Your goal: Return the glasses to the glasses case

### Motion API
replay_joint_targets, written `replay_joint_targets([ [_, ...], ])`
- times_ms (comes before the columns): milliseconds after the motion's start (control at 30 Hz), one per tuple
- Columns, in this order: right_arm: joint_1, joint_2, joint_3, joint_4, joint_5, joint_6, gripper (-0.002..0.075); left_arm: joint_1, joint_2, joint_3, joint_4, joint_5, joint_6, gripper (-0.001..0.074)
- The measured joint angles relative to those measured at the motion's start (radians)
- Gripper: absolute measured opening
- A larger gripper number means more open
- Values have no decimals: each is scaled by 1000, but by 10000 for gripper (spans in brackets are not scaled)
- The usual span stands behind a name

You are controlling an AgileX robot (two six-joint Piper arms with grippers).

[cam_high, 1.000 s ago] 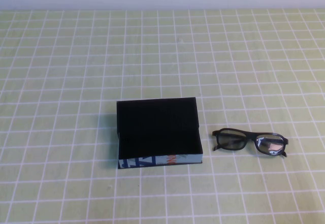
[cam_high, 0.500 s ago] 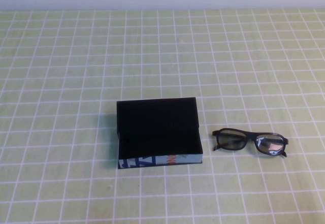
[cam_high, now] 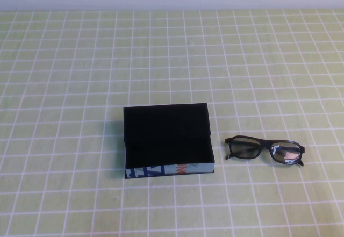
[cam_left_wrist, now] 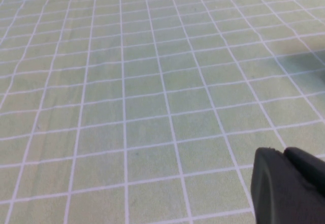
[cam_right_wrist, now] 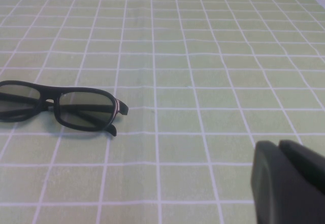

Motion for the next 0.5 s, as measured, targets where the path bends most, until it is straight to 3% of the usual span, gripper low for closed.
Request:
replay_joint_targets([
  [300, 0, 0, 0, 0, -15, 0, -18, 0, 0, 0, 0, -19, 1, -3],
  [500, 0, 0, 0, 0, -171, 0, -18, 0, 0, 2, -6, -228, -9, -3],
])
